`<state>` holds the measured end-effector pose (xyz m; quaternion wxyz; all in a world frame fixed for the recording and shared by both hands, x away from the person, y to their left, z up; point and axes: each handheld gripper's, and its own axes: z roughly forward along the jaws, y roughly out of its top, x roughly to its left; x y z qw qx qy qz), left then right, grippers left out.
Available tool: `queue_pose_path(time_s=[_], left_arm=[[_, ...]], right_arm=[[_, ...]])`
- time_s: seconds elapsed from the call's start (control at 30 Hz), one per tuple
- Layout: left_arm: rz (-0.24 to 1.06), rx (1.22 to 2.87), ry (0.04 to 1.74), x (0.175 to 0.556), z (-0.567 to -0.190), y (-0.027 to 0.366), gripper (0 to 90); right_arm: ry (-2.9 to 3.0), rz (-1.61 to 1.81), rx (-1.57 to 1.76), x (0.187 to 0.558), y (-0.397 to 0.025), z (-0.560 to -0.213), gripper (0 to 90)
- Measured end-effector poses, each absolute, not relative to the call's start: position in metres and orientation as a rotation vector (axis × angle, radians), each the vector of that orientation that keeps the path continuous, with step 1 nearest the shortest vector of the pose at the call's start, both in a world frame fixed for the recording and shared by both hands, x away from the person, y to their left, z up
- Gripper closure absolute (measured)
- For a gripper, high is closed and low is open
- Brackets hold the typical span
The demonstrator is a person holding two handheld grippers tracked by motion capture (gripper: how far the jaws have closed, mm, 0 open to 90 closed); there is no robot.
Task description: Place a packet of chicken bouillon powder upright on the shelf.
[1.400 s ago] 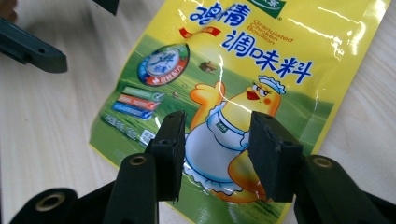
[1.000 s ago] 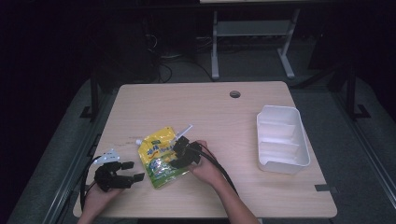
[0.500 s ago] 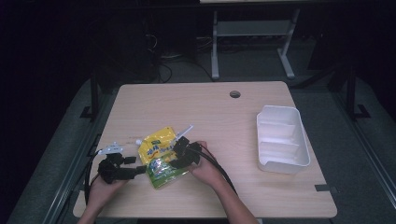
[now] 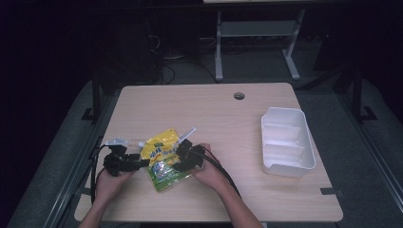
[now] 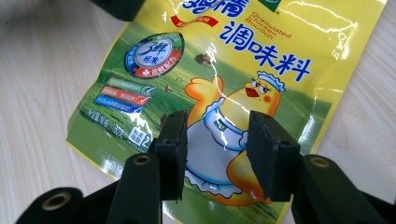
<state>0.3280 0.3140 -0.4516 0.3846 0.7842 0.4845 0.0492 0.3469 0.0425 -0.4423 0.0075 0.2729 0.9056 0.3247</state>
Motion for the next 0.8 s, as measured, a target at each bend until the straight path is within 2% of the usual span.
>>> queue_pose_path(time_s=[0.23,0.57,0.6,0.63,0.77,0.8], left_arm=[[0.083,1.97,1.266,0.339,-0.454,0.313,37.5],[0.005,1.945,1.252,0.346,-0.462,0.311,48.3],[-0.008,1.942,1.248,0.346,-0.463,0.311,52.9],[-0.024,1.935,1.243,0.346,-0.463,0.31,52.9],[-0.056,1.914,1.214,0.347,-0.464,0.307,67.5],[-0.065,1.903,1.212,0.347,-0.464,0.308,67.5]], right_arm=[[2.826,1.027,0.852,0.346,0.042,-0.443,57.6],[2.822,1.035,0.846,0.346,0.041,-0.444,57.7],[2.822,1.036,0.845,0.346,0.041,-0.444,57.7],[2.822,1.036,0.845,0.346,0.041,-0.444,57.7],[2.824,1.037,0.845,0.346,0.041,-0.444,57.7],[2.823,1.038,0.844,0.346,0.041,-0.444,57.7]])
